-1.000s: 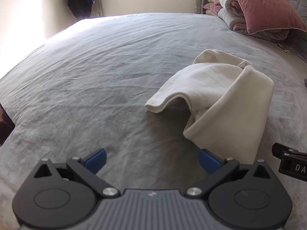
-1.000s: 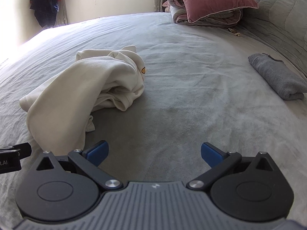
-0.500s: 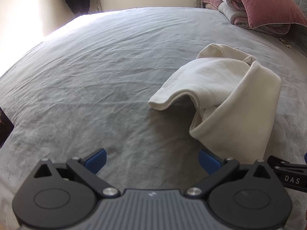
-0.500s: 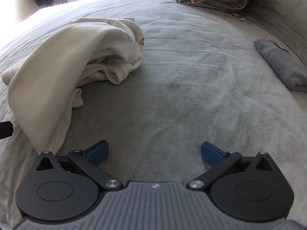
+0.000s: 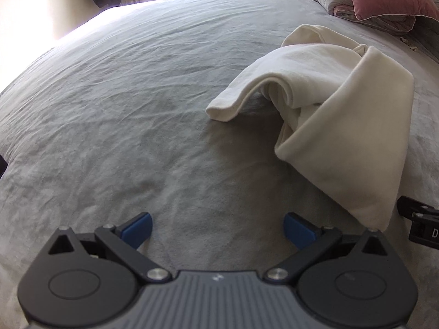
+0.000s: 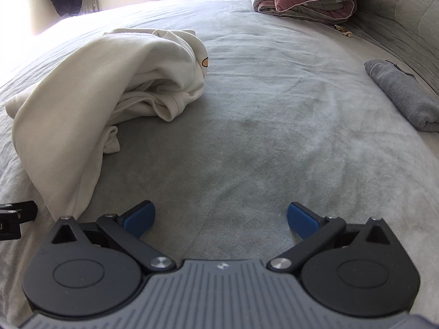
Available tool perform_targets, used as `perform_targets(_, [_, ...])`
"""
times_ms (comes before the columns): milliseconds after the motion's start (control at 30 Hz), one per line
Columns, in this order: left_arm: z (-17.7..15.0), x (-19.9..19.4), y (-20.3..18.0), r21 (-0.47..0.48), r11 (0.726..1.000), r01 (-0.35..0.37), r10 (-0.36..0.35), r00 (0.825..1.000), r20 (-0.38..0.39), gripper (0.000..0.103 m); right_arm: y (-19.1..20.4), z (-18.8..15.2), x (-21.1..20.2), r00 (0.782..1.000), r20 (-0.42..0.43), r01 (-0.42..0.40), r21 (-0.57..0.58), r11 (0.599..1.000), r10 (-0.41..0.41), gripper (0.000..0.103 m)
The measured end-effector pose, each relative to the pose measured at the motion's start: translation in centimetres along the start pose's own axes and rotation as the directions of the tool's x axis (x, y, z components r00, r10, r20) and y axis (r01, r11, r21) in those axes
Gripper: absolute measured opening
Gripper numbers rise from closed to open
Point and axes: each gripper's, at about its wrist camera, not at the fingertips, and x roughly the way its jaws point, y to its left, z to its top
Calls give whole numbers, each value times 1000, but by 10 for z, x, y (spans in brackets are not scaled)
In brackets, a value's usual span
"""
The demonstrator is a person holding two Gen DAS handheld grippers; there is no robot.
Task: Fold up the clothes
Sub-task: 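Move both grippers toward the crumpled white T-shirt on the bed, then grasp the white T-shirt with the right gripper while the left gripper grasps it too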
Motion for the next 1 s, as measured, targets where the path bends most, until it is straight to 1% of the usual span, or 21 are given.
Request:
perform_targets(67, [-3, 1, 1, -15, 1000, 8, -8, 1000, 14, 103, 0, 2, 0, 1000, -3, -3, -16, 1000, 3, 103])
perform_targets(200, [-1, 2, 4, -17, 1000, 21, -21, 1000, 4, 103, 0, 6, 0, 1000, -17, -14, -50, 999, 13, 103])
perform_targets(400, [3, -2, 8, 9, 998, 59, -59, 998, 1, 102, 1, 9, -3, 999, -32, -27, -78, 997, 24, 103])
perform_targets(533, [6, -12, 17, -40, 994, 107, -106, 994, 12, 102, 2, 12, -8, 998, -35, -49, -81, 996, 46, 103])
perform_targets(600, [17, -19, 23, -58, 989, 134, -133, 991, 12, 102, 3, 13, -12, 998, -36, -55, -83, 995, 52, 103])
perform_targets(700, [40, -31, 34, -78, 980, 184, -183, 983, 19, 102, 1, 32, -26, 995, -68, -73, -65, 995, 68, 103])
perform_targets(733, [48, -34, 37, -84, 978, 193, -192, 981, 25, 102, 0, 41, -32, 995, -62, -84, -48, 995, 81, 103])
perform_targets(800, [67, -36, 37, -85, 978, 189, -185, 981, 52, 102, -1, 61, -43, 994, -34, -104, -13, 994, 104, 103])
perform_targets(900, [85, -26, 36, -89, 975, 202, -196, 977, 80, 102, 5, 87, -47, 990, -14, -138, 31, 990, 138, 103])
perform_targets(967, [93, -14, 36, -95, 974, 207, -198, 975, 98, 102, 10, 96, -40, 988, -13, -151, 49, 987, 152, 103])
perform_targets(1000, [92, -10, 37, -84, 975, 207, -198, 975, 99, 102, 13, 99, -33, 989, -13, -150, 54, 987, 151, 103])
